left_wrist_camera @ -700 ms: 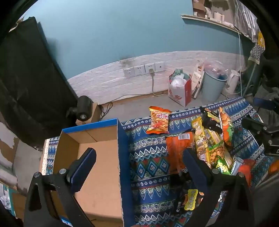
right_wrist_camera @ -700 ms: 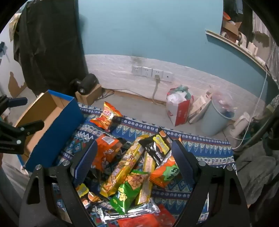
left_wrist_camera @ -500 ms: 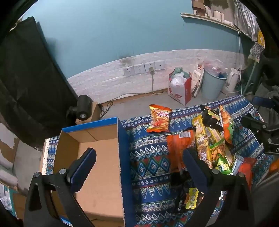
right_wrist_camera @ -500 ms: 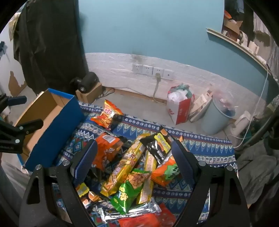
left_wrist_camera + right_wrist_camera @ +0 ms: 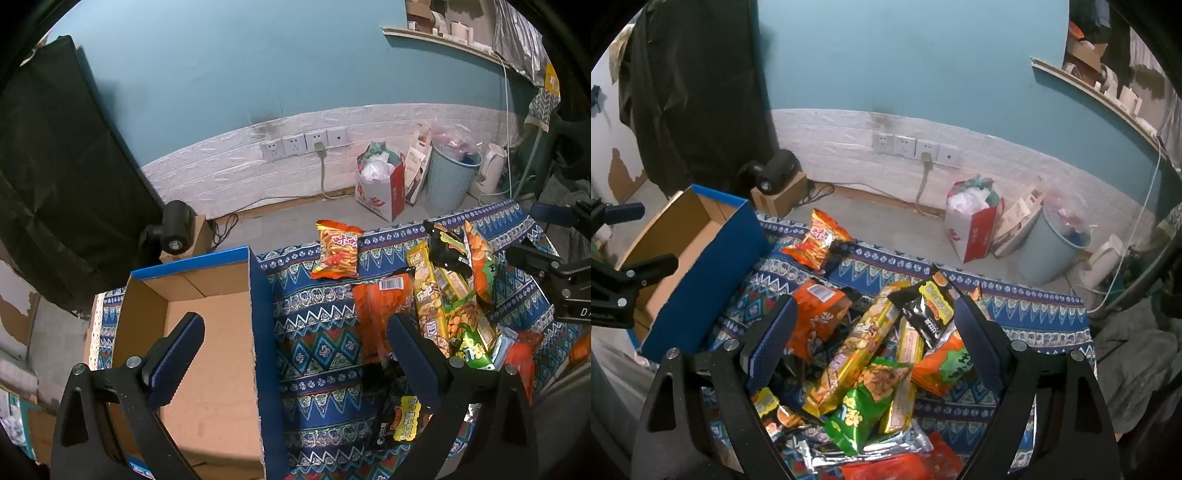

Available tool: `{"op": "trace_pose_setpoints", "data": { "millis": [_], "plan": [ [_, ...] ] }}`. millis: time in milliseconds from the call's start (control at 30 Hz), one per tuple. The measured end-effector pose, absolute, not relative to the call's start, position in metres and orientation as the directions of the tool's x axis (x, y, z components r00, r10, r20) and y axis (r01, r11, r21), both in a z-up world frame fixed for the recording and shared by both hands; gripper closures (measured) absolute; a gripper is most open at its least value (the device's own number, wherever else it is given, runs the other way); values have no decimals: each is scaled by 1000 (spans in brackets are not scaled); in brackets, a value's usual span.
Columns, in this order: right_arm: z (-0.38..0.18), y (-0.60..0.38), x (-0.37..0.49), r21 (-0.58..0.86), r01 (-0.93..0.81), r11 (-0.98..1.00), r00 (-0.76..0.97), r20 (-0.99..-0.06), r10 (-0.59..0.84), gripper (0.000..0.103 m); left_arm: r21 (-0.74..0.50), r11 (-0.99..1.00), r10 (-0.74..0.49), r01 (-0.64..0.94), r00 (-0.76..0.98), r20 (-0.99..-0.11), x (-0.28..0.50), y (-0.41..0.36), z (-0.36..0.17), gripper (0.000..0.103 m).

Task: Organize snacks

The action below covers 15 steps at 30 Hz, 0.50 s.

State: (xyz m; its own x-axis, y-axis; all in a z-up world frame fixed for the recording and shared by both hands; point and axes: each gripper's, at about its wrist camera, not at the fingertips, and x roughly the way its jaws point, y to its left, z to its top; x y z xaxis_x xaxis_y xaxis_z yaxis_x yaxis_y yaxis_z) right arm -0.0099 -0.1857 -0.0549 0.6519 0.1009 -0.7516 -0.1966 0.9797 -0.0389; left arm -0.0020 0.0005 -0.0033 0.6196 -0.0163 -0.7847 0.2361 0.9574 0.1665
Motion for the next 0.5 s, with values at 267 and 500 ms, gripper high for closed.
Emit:
{"op": "trace_pose_setpoints", "data": {
  "millis": [267, 500],
  "plan": [
    [-54, -187, -9, -36, -198, 980, 650, -752, 104, 18, 168, 957, -14, 236, 615, -788, -1, 0, -5, 3],
    [-54, -188, -9, -31, -199, 979, 649, -753, 108, 18, 163, 958, -13, 234, 605, -796, 0, -1, -7, 3]
  ]
}}
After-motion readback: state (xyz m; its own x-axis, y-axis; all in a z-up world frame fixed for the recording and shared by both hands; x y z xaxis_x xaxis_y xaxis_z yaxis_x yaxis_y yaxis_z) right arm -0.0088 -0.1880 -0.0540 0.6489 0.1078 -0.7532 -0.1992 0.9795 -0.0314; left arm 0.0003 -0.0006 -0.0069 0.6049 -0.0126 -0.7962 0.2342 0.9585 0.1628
